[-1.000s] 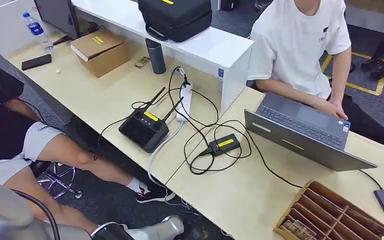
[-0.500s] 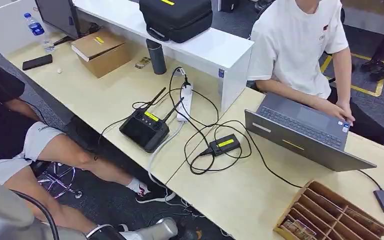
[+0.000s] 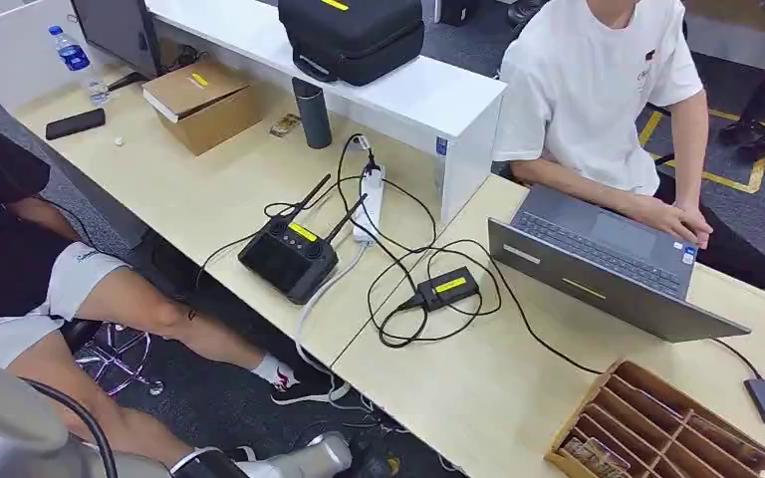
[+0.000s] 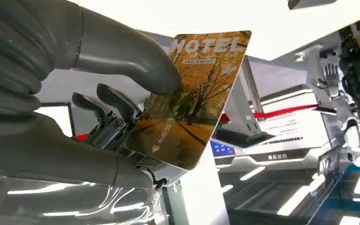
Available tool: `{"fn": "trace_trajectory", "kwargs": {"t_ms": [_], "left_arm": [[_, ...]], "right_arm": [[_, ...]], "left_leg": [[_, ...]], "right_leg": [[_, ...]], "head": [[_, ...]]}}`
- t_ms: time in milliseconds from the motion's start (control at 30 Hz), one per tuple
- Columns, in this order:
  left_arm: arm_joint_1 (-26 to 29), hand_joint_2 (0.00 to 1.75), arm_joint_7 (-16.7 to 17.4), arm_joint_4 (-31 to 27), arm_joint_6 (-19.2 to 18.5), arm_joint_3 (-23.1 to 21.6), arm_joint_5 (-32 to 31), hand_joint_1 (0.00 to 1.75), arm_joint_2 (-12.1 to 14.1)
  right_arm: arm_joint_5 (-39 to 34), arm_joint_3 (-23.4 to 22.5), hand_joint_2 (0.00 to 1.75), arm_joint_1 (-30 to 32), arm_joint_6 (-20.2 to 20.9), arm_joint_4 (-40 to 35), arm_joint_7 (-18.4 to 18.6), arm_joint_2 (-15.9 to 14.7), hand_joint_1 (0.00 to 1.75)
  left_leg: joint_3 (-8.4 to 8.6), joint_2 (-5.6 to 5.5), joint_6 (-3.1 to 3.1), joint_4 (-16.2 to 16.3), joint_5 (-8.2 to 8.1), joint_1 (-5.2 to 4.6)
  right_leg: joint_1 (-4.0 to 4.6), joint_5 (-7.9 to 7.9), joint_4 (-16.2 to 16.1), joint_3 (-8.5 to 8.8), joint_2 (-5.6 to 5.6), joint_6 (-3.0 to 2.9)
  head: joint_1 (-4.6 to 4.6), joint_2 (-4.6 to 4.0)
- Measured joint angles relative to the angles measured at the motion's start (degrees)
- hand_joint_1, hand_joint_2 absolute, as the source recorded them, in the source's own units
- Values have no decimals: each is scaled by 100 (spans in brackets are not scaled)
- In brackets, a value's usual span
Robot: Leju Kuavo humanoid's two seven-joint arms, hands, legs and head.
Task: Pass the card to the sensor for recognition and then transmit it.
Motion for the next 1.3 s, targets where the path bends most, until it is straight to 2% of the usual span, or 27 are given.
{"fn": "trace_trajectory", "kwargs": {"t_ms": [400,900,1300], "left_arm": [[10,175,9,-7,-4,0,-57,0,2],[51,175,50,-50,-48,0,-170,0,24],[54,175,114,-50,-109,13,-312,0,55]], "right_arm": [[22,13,175,43,35,77,-35,127,175],[17,31,175,67,-98,831,0,267,175],[2,28,175,-112,-144,1215,-151,376,175]], "left_leg": [[0,0,0,0,0,0],[6,2,0,-1,-1,0],[46,4,-2,-3,-3,0]], "right_leg": [[0,0,0,0,0,0],[1,-1,-1,5,1,0],[0,-3,-3,44,3,-2]], "head": [[0,0],[-2,0],[0,0]]}}
